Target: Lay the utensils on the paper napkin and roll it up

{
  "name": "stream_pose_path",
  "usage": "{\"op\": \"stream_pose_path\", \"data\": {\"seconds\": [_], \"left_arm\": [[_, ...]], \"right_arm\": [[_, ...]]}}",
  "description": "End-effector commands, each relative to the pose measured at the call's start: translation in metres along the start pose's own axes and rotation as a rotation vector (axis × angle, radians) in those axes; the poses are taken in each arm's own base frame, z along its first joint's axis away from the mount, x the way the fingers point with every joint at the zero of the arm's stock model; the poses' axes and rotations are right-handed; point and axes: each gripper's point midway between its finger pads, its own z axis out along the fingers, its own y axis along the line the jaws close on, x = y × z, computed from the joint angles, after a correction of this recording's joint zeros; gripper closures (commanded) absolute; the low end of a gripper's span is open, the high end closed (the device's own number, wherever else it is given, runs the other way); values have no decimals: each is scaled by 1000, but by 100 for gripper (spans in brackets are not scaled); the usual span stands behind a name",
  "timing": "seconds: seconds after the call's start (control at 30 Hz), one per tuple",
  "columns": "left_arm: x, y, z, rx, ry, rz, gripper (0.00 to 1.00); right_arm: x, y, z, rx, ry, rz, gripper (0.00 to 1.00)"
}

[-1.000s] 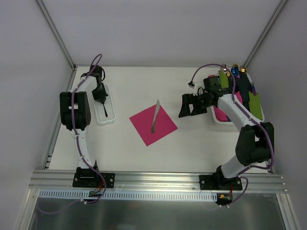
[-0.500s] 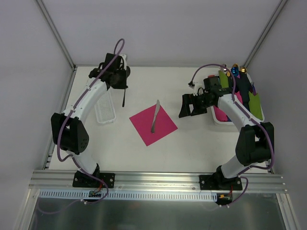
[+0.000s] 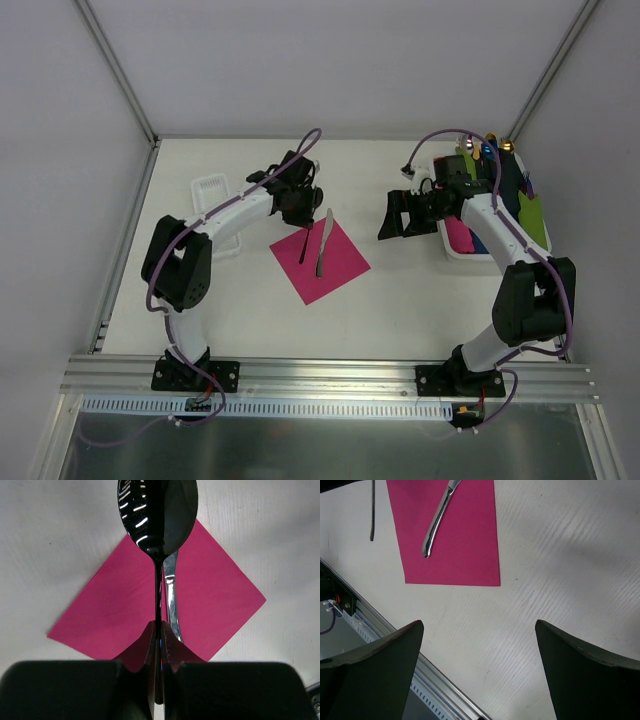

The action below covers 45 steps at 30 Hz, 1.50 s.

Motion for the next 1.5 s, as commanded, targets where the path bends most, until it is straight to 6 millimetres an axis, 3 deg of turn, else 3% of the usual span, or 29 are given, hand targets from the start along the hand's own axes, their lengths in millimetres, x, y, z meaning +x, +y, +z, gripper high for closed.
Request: {"op": "stream_pose_path", "data": {"seconds": [0.0, 0.3, 0.7, 1.03, 1.47], "left_arm": [[-7, -18, 14, 51, -16, -67, 100], [12, -27, 48, 47, 52, -54, 100], [21, -22, 68, 34, 94, -32, 100], [26, -18, 79, 21, 113, -43, 99], [27, -17, 81, 11, 116, -64, 88]], "right_arm": [[-11, 13, -16, -32, -41, -33, 1], [-10, 9, -15, -32, -37, -18, 1], [-8, 7, -12, -35, -26, -9, 1], [-7, 4, -11, -34, -22, 1, 1], [-7, 5, -11, -40, -23, 4, 1]]}}
